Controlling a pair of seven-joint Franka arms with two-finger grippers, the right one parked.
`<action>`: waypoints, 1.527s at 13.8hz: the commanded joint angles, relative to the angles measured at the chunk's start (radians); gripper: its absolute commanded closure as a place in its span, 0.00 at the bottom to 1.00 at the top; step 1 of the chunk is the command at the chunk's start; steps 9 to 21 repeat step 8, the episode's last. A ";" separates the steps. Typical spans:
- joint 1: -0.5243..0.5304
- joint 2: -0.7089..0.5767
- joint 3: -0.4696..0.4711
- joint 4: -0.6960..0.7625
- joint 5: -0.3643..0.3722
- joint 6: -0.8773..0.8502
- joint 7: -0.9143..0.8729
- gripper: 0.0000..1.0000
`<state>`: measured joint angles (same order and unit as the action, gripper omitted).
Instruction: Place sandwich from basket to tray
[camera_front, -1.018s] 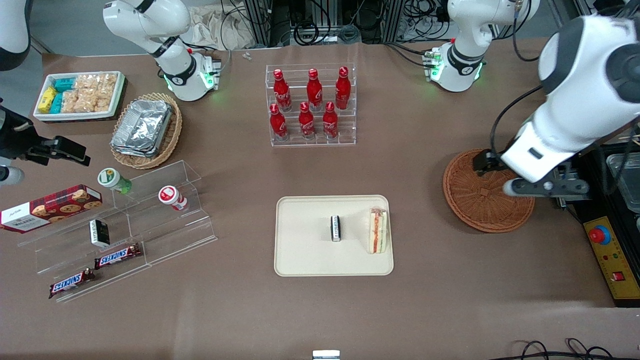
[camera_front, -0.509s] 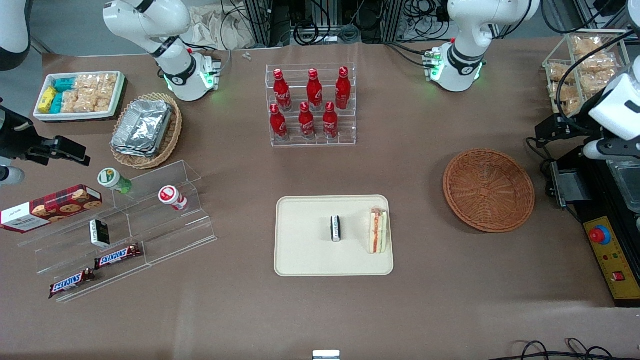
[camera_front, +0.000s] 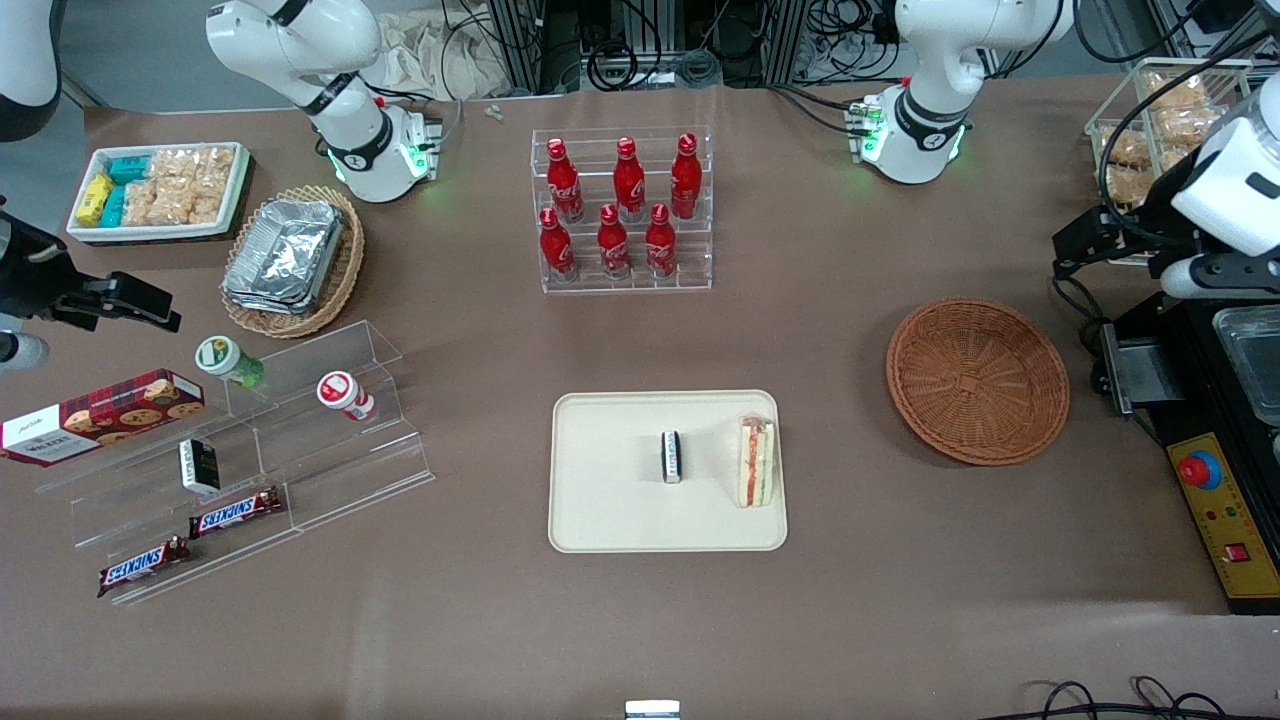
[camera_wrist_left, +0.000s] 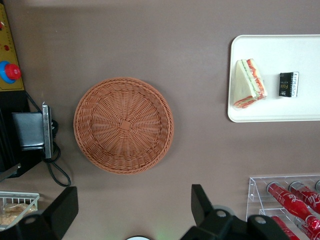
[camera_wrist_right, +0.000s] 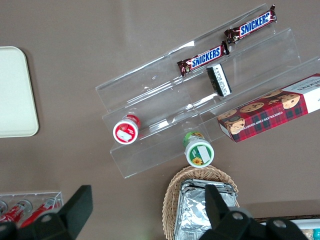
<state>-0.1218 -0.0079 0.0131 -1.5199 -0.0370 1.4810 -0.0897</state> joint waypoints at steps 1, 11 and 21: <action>-0.002 0.006 -0.054 0.021 0.005 -0.028 -0.039 0.00; 0.007 0.002 -0.050 0.027 0.011 -0.031 -0.035 0.00; 0.007 0.002 -0.050 0.027 0.011 -0.031 -0.035 0.00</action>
